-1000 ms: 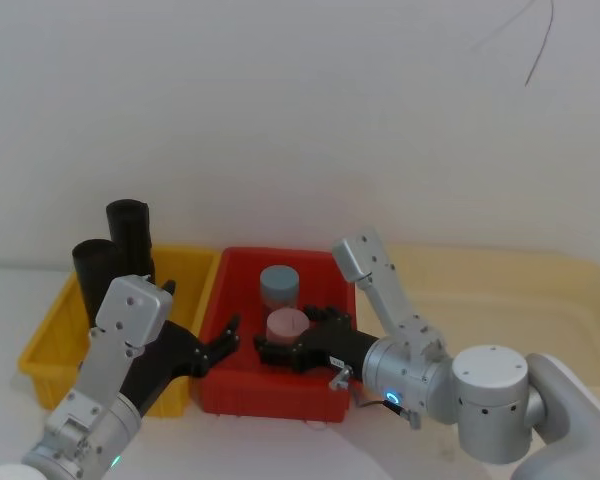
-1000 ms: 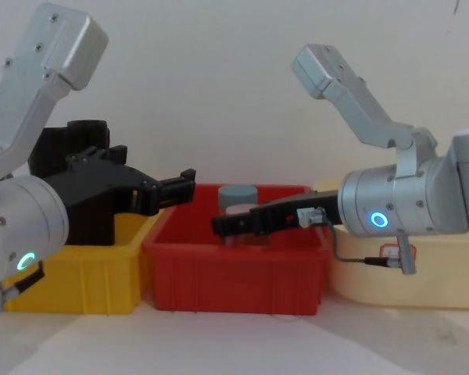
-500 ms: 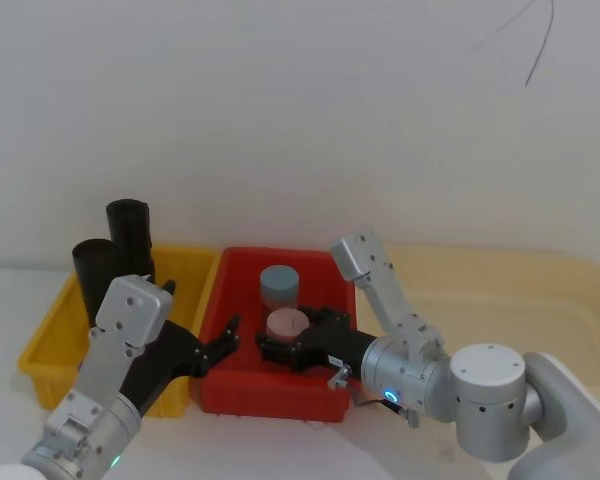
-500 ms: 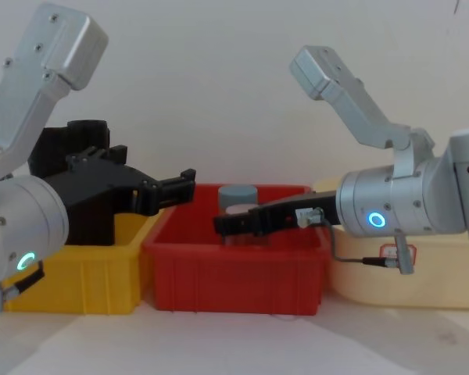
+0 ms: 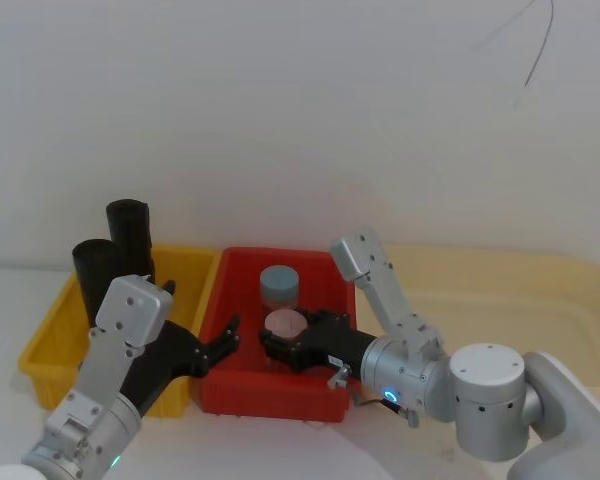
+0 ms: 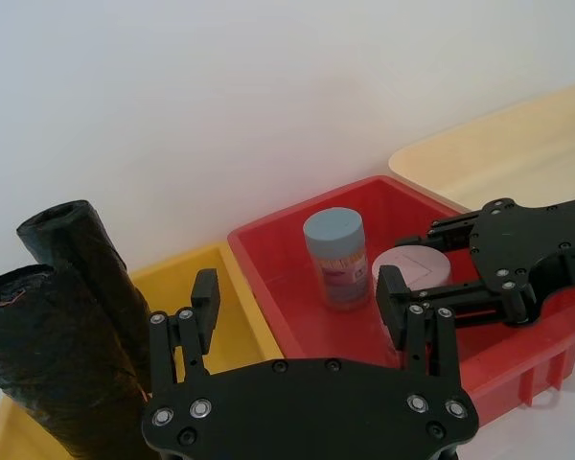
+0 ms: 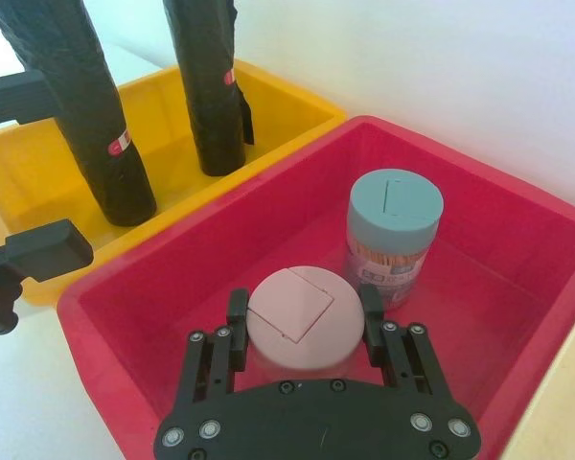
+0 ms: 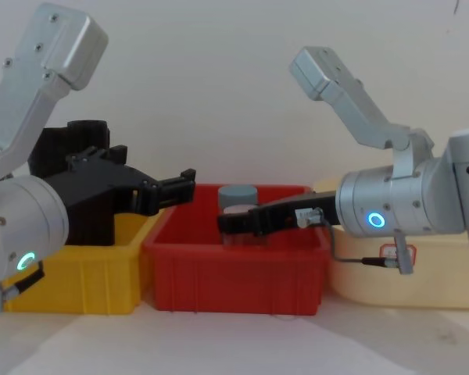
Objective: Pick up the garbage bag with the one hand and transfer it to the other hand.
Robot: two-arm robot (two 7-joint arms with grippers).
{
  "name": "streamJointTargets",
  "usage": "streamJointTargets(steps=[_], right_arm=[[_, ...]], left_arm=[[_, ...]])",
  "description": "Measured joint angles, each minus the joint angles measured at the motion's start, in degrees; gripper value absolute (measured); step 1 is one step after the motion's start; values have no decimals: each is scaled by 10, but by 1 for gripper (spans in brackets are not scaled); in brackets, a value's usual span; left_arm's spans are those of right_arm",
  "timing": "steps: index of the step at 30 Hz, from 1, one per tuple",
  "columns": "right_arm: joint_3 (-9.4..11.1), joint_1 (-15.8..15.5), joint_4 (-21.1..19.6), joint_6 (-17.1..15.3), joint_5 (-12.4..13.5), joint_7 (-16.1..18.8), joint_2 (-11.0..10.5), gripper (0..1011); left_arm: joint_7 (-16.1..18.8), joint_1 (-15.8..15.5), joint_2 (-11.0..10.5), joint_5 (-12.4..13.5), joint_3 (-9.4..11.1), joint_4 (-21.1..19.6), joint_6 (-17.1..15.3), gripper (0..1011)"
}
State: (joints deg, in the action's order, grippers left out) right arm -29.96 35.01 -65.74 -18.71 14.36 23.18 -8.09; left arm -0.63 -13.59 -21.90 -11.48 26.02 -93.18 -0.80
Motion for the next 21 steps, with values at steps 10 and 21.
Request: streamJointTargets(steps=[10,21], right_arm=[[0,0,0,0,0,0,0,653],[19,-18,-52,12,12,0,-16,653]], left_arm=[[0,0,0,0,0,0,0,1001],[0,0,0,0,0,0,0,1001]])
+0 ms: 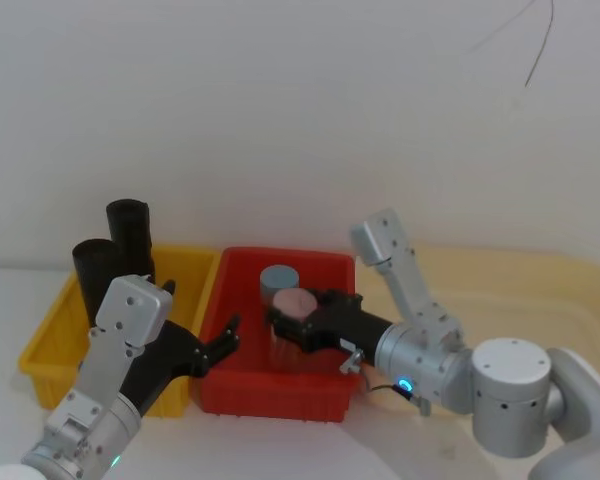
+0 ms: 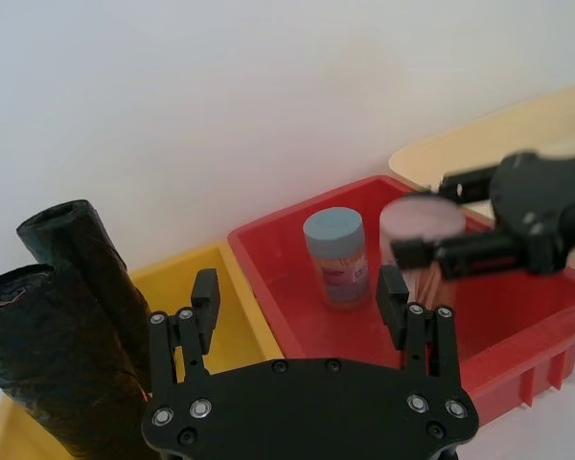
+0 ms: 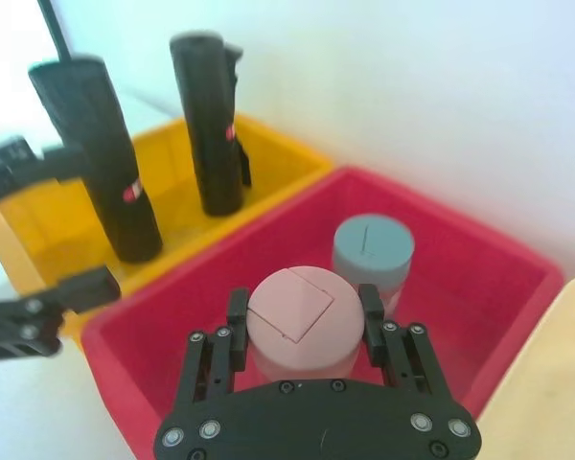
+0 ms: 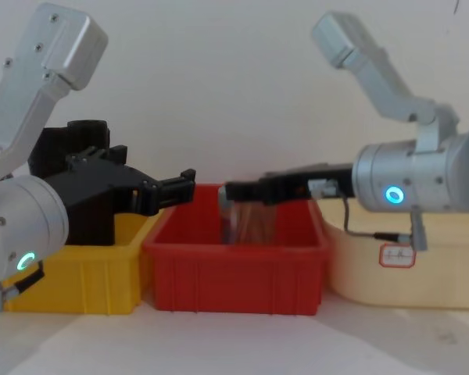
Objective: Pick up the garbage bag with the one hand and transfer it to the other hand.
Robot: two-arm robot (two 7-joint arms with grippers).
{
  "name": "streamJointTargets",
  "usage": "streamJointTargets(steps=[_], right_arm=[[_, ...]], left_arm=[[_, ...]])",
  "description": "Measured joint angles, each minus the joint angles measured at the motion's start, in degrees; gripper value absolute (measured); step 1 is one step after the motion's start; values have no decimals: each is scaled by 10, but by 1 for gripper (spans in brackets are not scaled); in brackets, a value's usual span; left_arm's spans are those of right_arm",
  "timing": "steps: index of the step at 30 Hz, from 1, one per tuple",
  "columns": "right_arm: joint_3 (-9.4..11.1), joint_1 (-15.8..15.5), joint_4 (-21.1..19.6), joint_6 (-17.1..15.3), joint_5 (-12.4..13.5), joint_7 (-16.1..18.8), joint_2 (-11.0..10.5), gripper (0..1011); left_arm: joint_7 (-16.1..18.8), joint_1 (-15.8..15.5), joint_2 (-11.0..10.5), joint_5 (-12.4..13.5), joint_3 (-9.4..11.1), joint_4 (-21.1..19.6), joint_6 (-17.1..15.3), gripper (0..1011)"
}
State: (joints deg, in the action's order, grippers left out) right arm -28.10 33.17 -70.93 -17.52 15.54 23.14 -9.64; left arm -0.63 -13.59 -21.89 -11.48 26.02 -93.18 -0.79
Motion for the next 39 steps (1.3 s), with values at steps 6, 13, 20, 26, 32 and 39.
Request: streamJointTargets(steps=[6,13,20,26,32,39], right_arm=[[18,-16,-55,7,10,-7,-16,653],[44,-34,-120,17,17,-25,-36,654],[71,-53,-170,27,15,-53,-53,653],[94,-68,-197,33,6,-82,-63,653],[113,-79,-207,35,-4,-105,-70,653],[132,-90,-196,29,-15,-131,-77,653]], left_arm=[[0,0,0,0,0,0,0,1001],[0,0,0,0,0,0,0,1001],[0,0,0,0,0,0,0,1001],[0,0,0,0,0,0,0,1001],[0,0,0,0,0,0,0,1001],[0,0,0,0,0,0,0,1001]])
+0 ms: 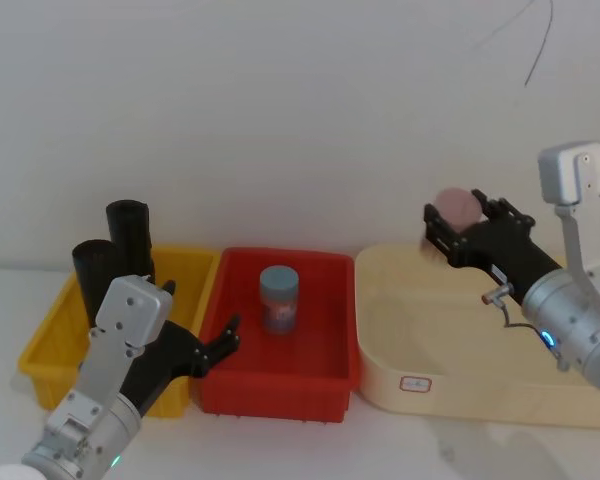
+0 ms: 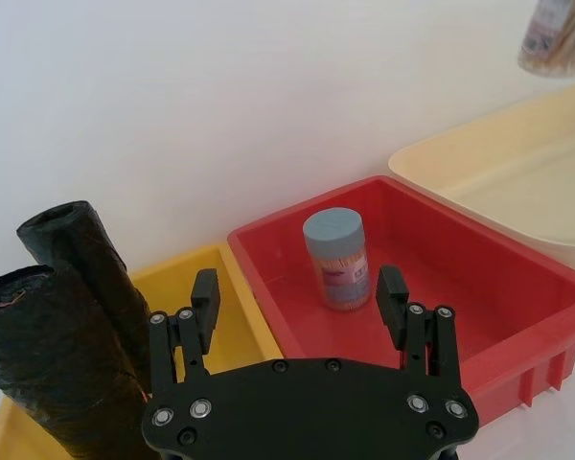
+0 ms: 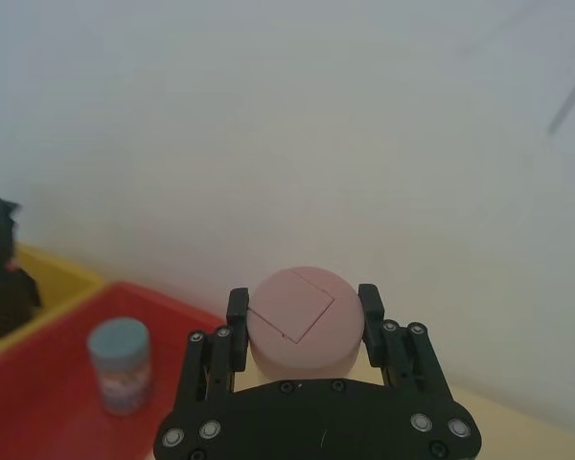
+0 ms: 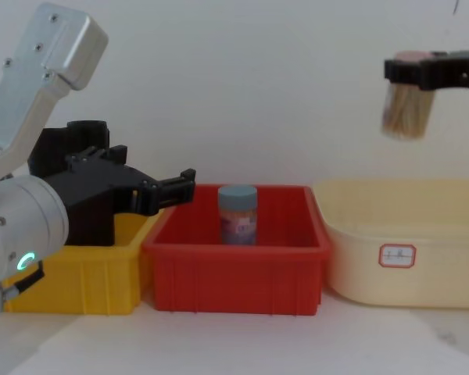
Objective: Pick up the garbage bag with the one hand and transfer it to the other hand.
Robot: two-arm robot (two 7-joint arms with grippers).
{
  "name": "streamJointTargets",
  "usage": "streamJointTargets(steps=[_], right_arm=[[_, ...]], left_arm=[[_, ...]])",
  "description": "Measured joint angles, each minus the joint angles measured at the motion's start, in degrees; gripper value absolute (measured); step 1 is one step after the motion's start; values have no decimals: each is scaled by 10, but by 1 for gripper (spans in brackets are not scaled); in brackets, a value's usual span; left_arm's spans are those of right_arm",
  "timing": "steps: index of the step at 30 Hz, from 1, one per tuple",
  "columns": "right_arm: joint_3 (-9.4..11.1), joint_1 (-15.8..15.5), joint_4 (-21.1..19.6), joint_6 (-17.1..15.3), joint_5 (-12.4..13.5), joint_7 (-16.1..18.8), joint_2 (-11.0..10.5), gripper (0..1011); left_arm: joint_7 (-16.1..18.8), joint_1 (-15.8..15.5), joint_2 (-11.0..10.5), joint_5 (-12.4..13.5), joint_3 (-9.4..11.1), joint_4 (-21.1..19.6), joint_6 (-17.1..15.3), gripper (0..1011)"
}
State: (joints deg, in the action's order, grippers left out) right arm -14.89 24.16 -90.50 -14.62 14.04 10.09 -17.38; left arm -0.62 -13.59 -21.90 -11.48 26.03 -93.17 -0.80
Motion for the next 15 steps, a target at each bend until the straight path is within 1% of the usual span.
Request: streamJointTargets(steps=[3,13,15], right_arm=[[4,-1,10,-4,-3,-4,-1,653],[11,4,73,-12,-10,-10,2,653],[12,6,79,-12,-10,-10,4,653]], left_arm=[[0,0,0,0,0,0,0,1001],[0,0,0,0,0,0,0,1001],[0,0,0,0,0,0,0,1001]])
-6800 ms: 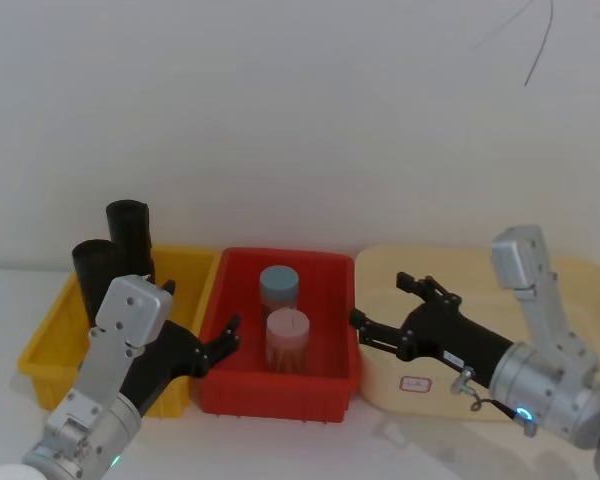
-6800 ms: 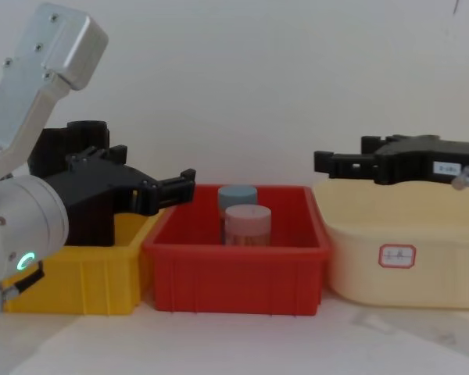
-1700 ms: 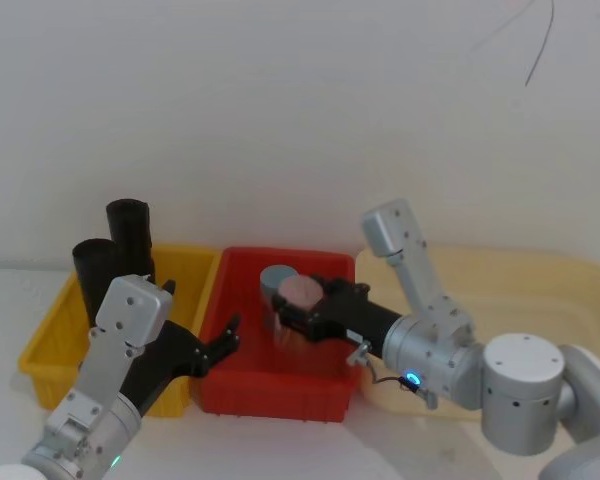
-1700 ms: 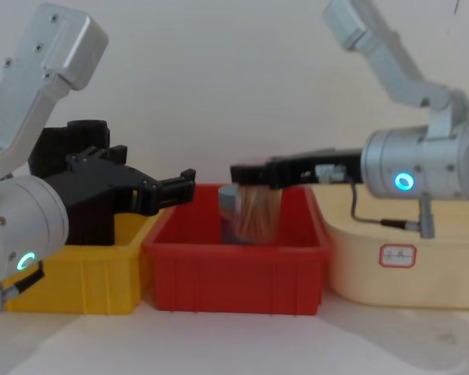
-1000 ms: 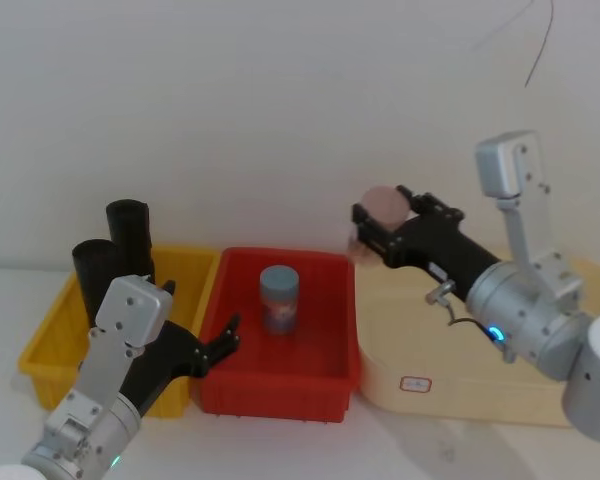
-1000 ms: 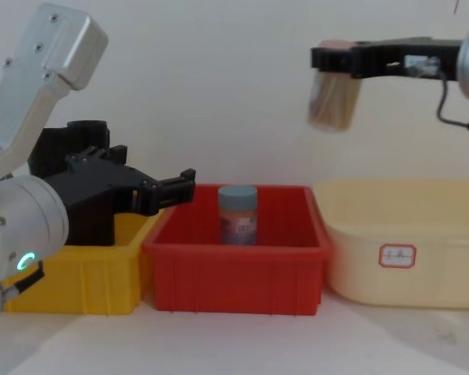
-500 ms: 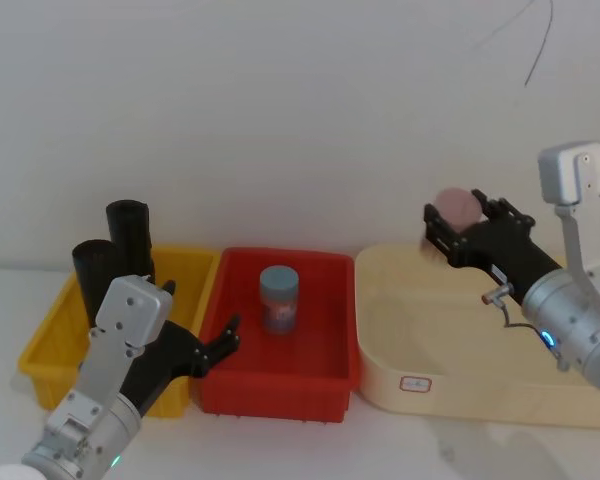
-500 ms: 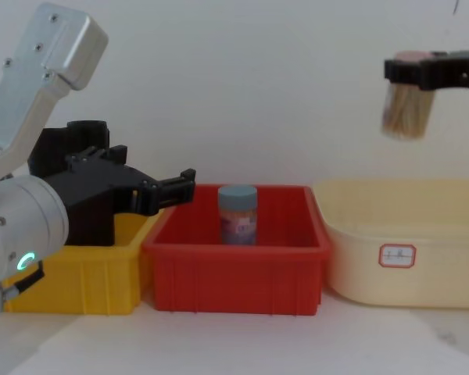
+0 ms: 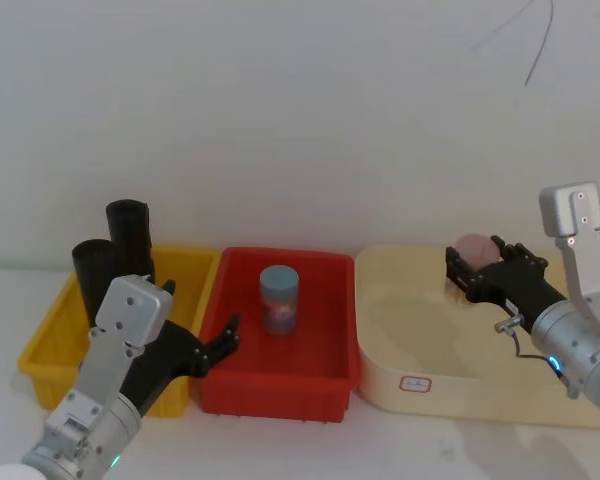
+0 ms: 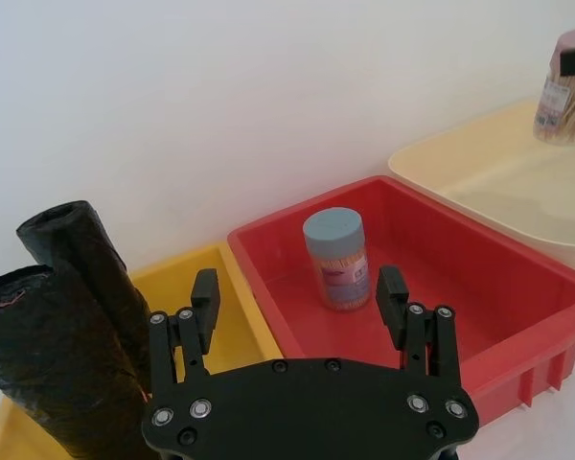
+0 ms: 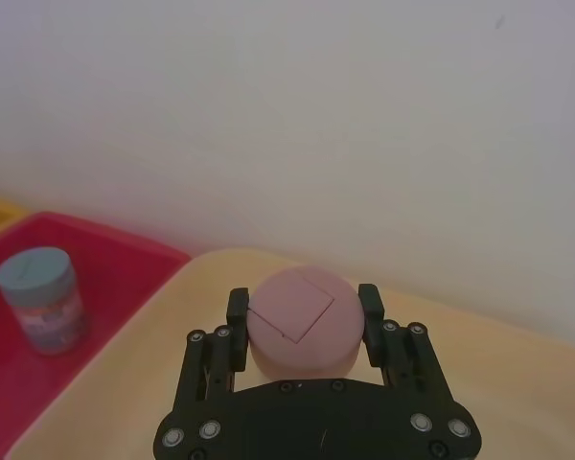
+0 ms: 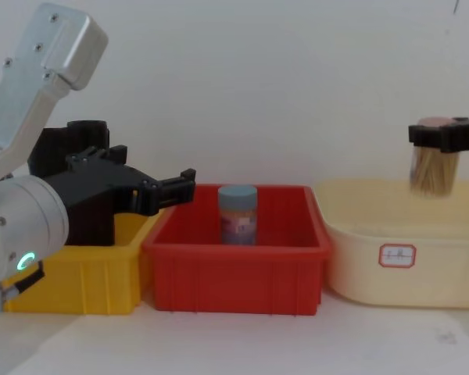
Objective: Pick up the garbage bag with the one hand and transfer it to the other hand.
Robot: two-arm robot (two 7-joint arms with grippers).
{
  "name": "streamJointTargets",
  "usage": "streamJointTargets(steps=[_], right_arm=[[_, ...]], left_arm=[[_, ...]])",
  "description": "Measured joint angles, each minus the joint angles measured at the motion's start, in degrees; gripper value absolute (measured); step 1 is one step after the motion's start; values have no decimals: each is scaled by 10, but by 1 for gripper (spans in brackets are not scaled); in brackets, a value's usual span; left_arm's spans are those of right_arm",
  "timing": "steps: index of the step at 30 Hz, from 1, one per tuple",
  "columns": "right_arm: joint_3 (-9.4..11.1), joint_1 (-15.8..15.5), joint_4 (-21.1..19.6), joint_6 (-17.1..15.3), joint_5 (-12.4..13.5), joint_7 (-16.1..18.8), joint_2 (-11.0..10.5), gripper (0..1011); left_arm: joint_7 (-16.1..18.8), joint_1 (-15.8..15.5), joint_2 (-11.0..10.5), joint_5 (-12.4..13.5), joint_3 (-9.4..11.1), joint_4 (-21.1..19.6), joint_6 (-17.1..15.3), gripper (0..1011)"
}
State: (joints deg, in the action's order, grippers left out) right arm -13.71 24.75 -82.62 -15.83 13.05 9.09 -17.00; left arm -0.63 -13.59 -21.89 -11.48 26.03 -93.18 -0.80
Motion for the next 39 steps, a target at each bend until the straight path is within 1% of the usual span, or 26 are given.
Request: streamJointTargets(steps=[3,5,7,8,15,18,30,35,39], right_arm=[[1,2,13,0,0,1,2,654],[2,4,20,1,0,1,3,684],[3,4,24,1,-1,2,4,735],[3,5,27,1,-1,2,4,780],[5,7,39,2,-1,4,6,962],[5,8,43,2,-1,4,7,1001],[6,9,50,3,-1,5,8,1001],[7,10,52,3,-1,6,9,1001],[7,10,53,3,-1,6,9,1001]], left_arm=[[0,0,0,0,0,0,0,1001],[0,0,0,0,0,0,0,1001],[0,0,0,0,0,0,0,1001],[0,0,0,0,0,0,0,1001],[0,0,0,0,0,0,0,1001],[0,0,0,0,0,0,0,1001],[4,0,1,2,-3,-4,0,1001],[18,-1,4,9,-11,-25,-9,1001],[26,-2,5,11,-19,-47,-28,1001]])
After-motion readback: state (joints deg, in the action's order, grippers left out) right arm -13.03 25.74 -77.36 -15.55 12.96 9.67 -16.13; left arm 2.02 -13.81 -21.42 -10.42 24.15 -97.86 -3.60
